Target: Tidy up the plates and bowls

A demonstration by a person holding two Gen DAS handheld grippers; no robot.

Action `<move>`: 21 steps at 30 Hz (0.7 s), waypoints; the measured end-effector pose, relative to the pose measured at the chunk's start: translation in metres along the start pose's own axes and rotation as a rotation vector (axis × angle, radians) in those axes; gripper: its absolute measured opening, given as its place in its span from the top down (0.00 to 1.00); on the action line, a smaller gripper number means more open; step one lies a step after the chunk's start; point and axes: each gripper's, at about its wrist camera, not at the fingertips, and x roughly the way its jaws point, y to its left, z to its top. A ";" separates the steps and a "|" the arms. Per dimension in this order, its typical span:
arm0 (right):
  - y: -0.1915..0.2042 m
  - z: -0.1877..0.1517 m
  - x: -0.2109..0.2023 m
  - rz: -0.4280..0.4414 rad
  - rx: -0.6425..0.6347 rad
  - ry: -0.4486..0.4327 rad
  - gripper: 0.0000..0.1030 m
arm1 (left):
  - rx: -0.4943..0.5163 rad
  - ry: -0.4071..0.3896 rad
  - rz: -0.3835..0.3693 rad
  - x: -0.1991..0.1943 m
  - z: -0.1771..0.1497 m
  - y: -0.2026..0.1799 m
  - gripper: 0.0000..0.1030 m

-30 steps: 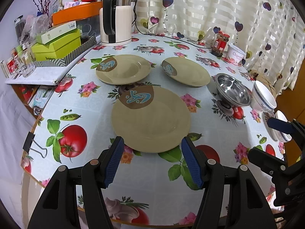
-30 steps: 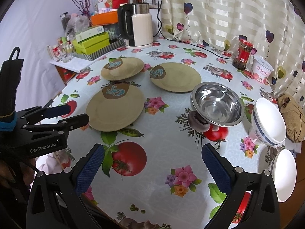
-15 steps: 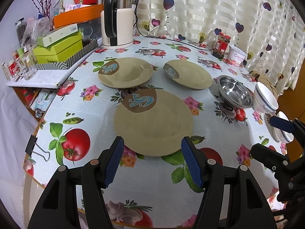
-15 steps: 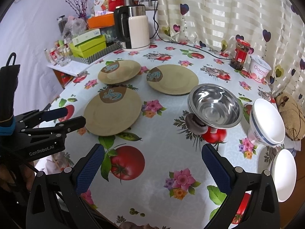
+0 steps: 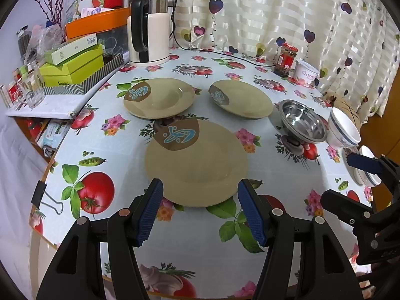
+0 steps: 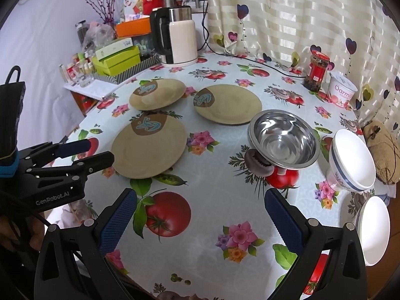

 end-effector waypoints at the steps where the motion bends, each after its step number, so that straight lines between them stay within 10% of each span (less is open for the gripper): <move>1: 0.000 0.000 0.000 0.001 0.000 0.000 0.00 | -0.001 0.000 -0.002 0.000 0.000 0.000 0.39; 21: -0.001 0.001 0.004 0.007 0.001 0.019 0.00 | -0.008 0.007 -0.021 0.002 -0.003 -0.004 0.39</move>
